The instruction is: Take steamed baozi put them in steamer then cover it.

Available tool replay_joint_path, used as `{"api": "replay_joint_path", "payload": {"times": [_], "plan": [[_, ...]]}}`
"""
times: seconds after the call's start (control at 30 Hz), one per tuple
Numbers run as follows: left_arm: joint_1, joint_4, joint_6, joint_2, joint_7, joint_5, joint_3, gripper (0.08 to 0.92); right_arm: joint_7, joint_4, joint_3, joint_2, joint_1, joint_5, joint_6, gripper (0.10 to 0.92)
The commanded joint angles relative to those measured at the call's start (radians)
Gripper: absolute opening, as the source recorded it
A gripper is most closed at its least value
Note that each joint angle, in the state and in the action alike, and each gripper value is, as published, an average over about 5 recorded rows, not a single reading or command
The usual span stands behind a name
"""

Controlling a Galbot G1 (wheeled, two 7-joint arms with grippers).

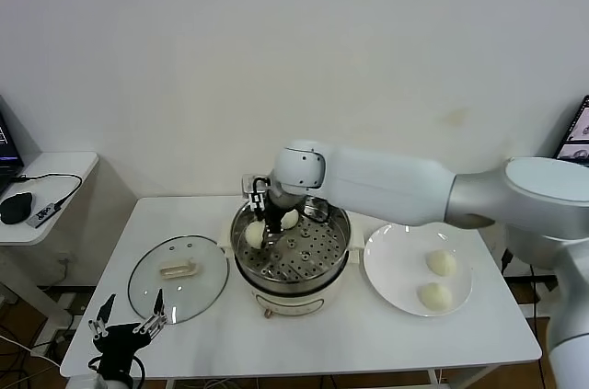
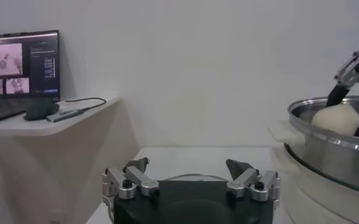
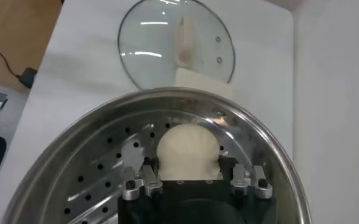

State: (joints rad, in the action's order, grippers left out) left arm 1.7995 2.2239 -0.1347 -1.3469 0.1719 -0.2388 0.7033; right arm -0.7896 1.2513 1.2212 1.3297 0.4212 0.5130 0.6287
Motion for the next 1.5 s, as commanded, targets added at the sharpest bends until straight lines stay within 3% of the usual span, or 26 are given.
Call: {"api": "replay_joint_path", "payload": {"times": [0.03, 0.37, 0.7, 0.93, 1.13, 1.5], "plan": [[-0.002, -0.002, 0.001, 0.001, -0.001, -0.001, 0.000, 0.823, 0.021, -0.058, 0.001, 0.050, -0.030, -0.019, 0.013, 0.622], [-0.005, 0.002, -0.002, 0.003, -0.001, 0.008, -0.003, 0.823, -0.061, 0.040, -0.003, -0.028, 0.061, 0.019, 0.018, 0.809], [-0.003, 0.017, -0.007, 0.008, -0.003, 0.007, -0.001, 0.823, -0.290, 0.234, 0.046, -0.358, 0.275, -0.069, -0.164, 0.823], [-0.003, 0.022, -0.010, 0.013, -0.002, 0.008, -0.007, 0.823, -0.373, 0.395, 0.069, -0.647, 0.311, -0.191, -0.295, 0.823], [-0.005, 0.029, -0.015, 0.018, -0.003, 0.014, -0.020, 0.823, -0.406, 0.463, 0.071, -0.876, 0.250, -0.347, -0.336, 0.823], [0.002, 0.029, -0.019, 0.021, -0.003, 0.037, -0.041, 0.823, -0.389, 0.462, -0.186, -1.050, -0.155, -0.575, -0.388, 0.823]]}}
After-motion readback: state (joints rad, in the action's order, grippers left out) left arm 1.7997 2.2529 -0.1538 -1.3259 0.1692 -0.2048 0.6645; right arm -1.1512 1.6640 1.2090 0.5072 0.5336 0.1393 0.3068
